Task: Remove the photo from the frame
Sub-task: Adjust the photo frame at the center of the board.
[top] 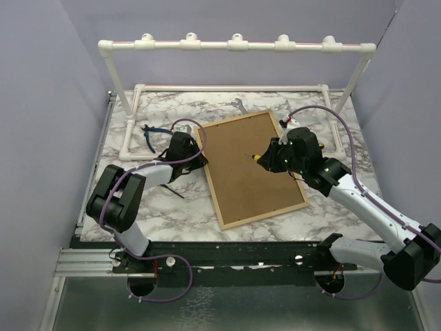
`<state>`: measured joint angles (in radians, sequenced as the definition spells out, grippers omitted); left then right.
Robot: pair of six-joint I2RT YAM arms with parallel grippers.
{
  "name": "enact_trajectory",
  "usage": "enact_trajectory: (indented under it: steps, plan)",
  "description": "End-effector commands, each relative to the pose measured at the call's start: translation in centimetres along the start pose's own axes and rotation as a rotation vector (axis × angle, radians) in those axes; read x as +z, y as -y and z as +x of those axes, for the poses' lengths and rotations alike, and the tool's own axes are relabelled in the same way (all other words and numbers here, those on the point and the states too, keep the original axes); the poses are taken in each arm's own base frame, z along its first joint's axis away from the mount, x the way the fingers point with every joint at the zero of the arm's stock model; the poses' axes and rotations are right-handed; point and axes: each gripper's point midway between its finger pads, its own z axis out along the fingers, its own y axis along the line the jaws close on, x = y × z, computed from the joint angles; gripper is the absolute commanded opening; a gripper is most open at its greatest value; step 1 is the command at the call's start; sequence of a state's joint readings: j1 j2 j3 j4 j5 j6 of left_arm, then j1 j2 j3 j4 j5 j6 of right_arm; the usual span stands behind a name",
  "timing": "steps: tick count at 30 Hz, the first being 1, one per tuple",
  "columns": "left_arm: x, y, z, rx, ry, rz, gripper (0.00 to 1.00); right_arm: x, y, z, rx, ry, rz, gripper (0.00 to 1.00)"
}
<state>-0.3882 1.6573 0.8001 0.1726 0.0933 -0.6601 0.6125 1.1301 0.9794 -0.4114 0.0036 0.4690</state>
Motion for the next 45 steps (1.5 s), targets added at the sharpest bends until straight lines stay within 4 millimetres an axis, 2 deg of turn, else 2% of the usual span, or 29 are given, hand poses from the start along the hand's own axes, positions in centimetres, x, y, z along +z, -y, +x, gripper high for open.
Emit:
enact_trajectory:
  steps: [1,3,6,13,16,21,25,27,31,34,39,45]
  plan:
    - [0.5,-0.5,0.9,0.055,-0.057,0.005,0.15,0.0,0.2,-0.4,-0.010,0.030,0.005,0.01]
    - [0.3,-0.4,1.3,0.076,-0.075,0.020,0.10,0.3,0.0,-0.1,-0.010,0.018,-0.006,0.01]
    - [-0.2,-0.3,1.5,0.102,-0.086,0.034,0.08,0.9,-0.9,0.7,-0.020,-0.032,-0.057,0.01]
    - [-1.2,0.0,2.9,0.126,-0.133,0.069,0.07,4.0,-2.3,2.5,0.020,-0.168,-0.153,0.01]
    - [-1.4,0.2,3.5,0.126,-0.142,0.073,0.08,5.4,-2.8,2.2,0.070,-0.185,-0.226,0.01]
    - [-1.3,1.0,4.5,0.154,-0.160,0.090,0.08,7.7,-4.3,0.5,0.138,-0.201,-0.380,0.01]
    - [-1.2,1.5,5.1,0.164,-0.174,0.102,0.10,9.8,-3.9,-0.6,0.173,-0.214,-0.426,0.01]
    - [-1.2,1.4,5.1,0.157,-0.171,0.093,0.16,10.9,-3.1,-0.9,0.193,-0.224,-0.442,0.01]
    - [-1.7,1.6,4.4,0.144,-0.139,0.085,0.39,12.8,-1.2,-0.6,0.241,-0.261,-0.480,0.01]
    - [-2.1,1.9,3.6,0.139,-0.110,0.085,0.52,13.9,0.0,-0.8,0.255,-0.251,-0.498,0.01]
    - [-2.5,2.2,2.0,0.116,-0.073,0.068,0.53,15.7,0.4,-0.9,0.250,-0.250,-0.512,0.01]
    - [-3.0,2.7,-1.6,0.061,0.011,0.107,0.48,17.5,1.0,-0.9,0.253,-0.257,-0.512,0.01]
